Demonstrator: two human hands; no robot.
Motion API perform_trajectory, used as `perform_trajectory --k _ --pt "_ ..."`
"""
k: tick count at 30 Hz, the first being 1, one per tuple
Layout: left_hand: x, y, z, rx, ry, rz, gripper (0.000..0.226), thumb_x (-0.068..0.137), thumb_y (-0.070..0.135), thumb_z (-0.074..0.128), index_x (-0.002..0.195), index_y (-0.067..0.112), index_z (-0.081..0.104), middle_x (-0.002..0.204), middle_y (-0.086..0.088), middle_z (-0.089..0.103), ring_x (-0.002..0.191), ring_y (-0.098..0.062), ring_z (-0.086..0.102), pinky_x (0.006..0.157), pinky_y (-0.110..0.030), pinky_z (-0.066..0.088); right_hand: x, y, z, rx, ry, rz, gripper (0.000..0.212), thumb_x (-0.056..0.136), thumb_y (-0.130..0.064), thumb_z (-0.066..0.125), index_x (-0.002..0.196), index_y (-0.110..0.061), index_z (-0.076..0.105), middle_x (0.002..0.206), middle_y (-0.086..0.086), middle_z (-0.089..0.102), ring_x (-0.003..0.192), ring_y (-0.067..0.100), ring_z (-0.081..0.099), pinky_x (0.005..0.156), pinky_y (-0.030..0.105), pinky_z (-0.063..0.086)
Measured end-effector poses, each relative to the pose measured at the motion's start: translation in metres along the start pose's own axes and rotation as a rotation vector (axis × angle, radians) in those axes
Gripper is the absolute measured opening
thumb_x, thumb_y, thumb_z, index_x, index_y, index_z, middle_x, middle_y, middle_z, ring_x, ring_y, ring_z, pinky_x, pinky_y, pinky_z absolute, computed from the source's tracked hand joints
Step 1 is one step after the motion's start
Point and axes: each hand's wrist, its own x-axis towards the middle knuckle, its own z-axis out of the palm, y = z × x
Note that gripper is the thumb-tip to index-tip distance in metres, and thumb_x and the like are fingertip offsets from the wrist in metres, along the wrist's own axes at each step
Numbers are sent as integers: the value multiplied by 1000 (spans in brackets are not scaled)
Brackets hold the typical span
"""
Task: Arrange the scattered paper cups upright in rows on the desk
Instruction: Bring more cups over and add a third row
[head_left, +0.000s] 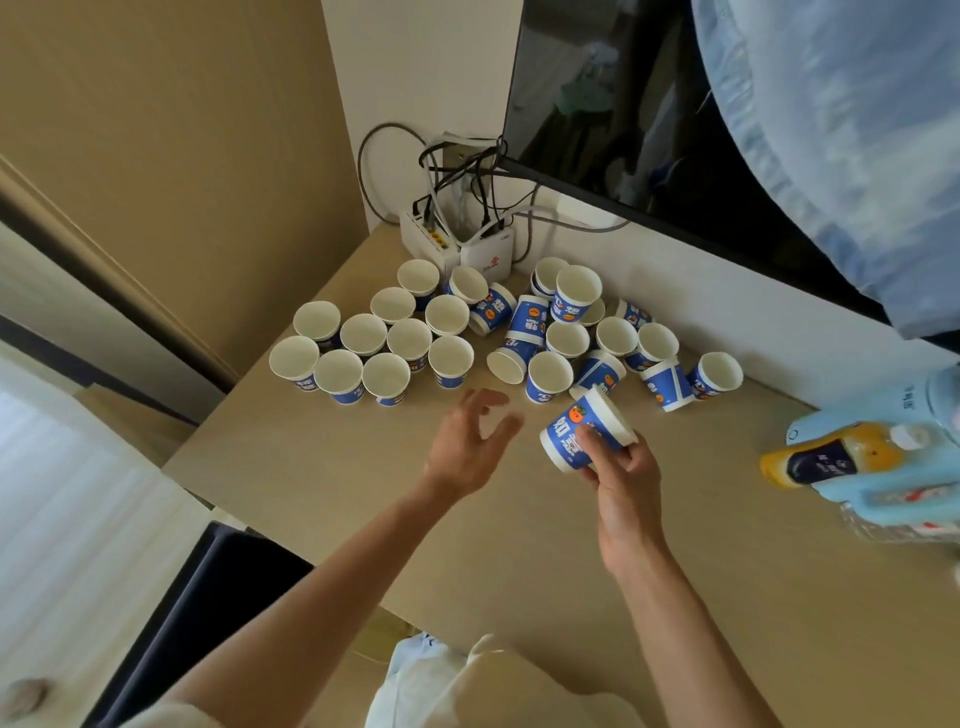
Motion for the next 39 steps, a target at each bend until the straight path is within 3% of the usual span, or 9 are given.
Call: perform_trajectory --k 6,13,18,21,25,30,33,36,39 --pt "52 -34 -15 763 -101 71 47 95 39 64 135 16 58 149 -7 38 135 -30 38 108 -43 45 0 6 2 -25 -7 21 79 54 -53 83 120 -14 65 111 3 76 103 19 72 99 44 55" --pt "73 -51 -17 963 -146 106 45 94 36 65 133 15 60 140 -3 49 129 -28 45 101 -42 48 1 9 -10 -25 -3 7 78 56 -50 84 121 -12 65 113 8 74 102 22 73 89 38 58" --pt "67 -54 -18 905 -89 185 38 90 20 71 126 13 65 129 -3 60 121 -28 51 94 -42 52 3 11 -20 -31 1 29 64 67 -37 82 122 -9 64 113 10 74 101 22 73 90 39 59" --pt "59 -49 -19 807 -16 235 35 85 16 77 119 11 69 122 -5 66 115 -29 55 86 -45 56 1 16 -22 -42 0 41 72 62 -44 85 122 -10 64 111 8 75 99 21 74 86 37 58" --pt "42 -31 -17 608 99 263 37 82 36 82 103 12 64 104 -3 63 99 -24 53 74 -36 50 -3 22 -21 -45 0 57 75 58 -48 85 120 -11 65 110 8 75 98 21 74 85 36 58" --pt "17 1 -10 379 176 218 61 73 63 77 95 19 41 93 3 44 87 -16 42 66 -25 37 -9 26 -20 -25 -11 82 39 82 -20 84 115 -13 65 110 8 75 94 16 74 81 30 57" --pt "7 17 -6 240 206 249 68 69 75 68 97 21 36 94 3 42 87 -18 47 65 -27 45 -14 29 -21 -5 -2 74 54 70 -32 85 117 -13 64 109 7 75 94 16 75 79 28 57" --pt "1 31 -2 115 222 277 64 71 67 69 99 19 37 96 3 44 86 -22 50 65 -30 49 -20 28 -27 18 35 70 67 59 -42 85 116 -13 65 106 6 76 97 19 74 83 32 58" --pt "-4 41 5 23 158 272 58 71 52 74 101 21 35 100 -1 50 88 -25 56 67 -37 54 -26 28 -40 45 76 62 54 67 -34 82 114 -13 65 105 4 77 98 20 73 94 41 57"
